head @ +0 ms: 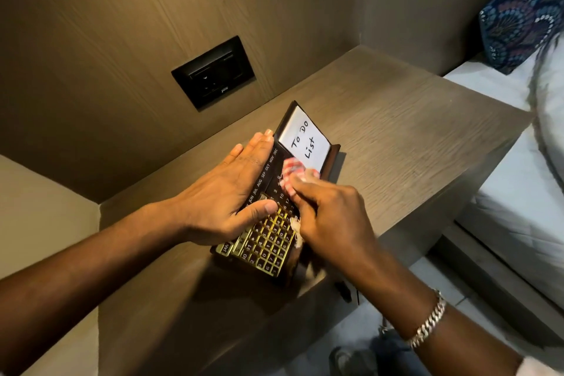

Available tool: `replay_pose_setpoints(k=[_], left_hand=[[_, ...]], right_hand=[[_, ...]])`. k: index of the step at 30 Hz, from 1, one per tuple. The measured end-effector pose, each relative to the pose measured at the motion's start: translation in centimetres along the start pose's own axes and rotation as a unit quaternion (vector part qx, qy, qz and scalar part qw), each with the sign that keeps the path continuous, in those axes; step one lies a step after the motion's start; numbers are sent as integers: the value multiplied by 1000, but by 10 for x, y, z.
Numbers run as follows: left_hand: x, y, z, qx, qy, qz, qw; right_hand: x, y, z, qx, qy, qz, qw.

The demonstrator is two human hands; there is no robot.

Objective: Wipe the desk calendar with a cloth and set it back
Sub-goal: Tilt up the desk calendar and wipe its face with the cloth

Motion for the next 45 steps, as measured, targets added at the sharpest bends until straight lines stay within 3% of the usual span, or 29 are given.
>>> replay_pose_setpoints(k=[6,11,18,24,28,30,32,36,37,38,39,40,42,43,45], left_hand=[[1,0,0,4,16,20,1000],[3,1,3,-3,19,16,1000],[2,3,3,4,34,14,999],[1,4,2,-9,22,14,1000],[3,1,2,-10,15,-33,999],[2,2,0,-13,20,-54,998],[-3,6,0,-24,15,-50,998],[-8,8,0,-52,24,-44,997],[-8,8,0,-59,31,-53,996],[-8,8,1,-71,32,-65,995],[-9,8,1,-85,31,-75,993],[-9,8,2,-102,29,-81,991],[-9,9,3,-139,26,-82,987],[-9,9,4,-159,22,-74,984],[-11,10,7,-201,10,-47,978]], right_hand=[[1,17,2,-63,1,46,997],[-5,-3,1,3,-24,4,1000],[3,12,-3,-77,-32,61,995],[-3,-3,5,-33,-47,19,998],[9,-5,-8,14,6,143,990],[10,-14,-2,46,31,258,965],[11,-19,12,51,53,393,917],[4,-35,34,96,93,639,758],[-6,-43,36,104,98,658,740],[-22,-55,38,105,100,654,743],[-43,-69,42,94,104,626,767],[-68,-82,47,74,112,564,815],[-121,-103,55,28,121,327,937],[-144,-113,59,11,117,193,974],[-172,-130,65,-23,126,-6,992]])
Point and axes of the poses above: each hand's wrist, its own z-axis towards the middle knuckle, its own x-axis out of the palm, y = z × x, the point moved 9 cm from there along z, towards the middle knuckle, and after that the axes turned 11 degrees about y, right-handed, at the moved point
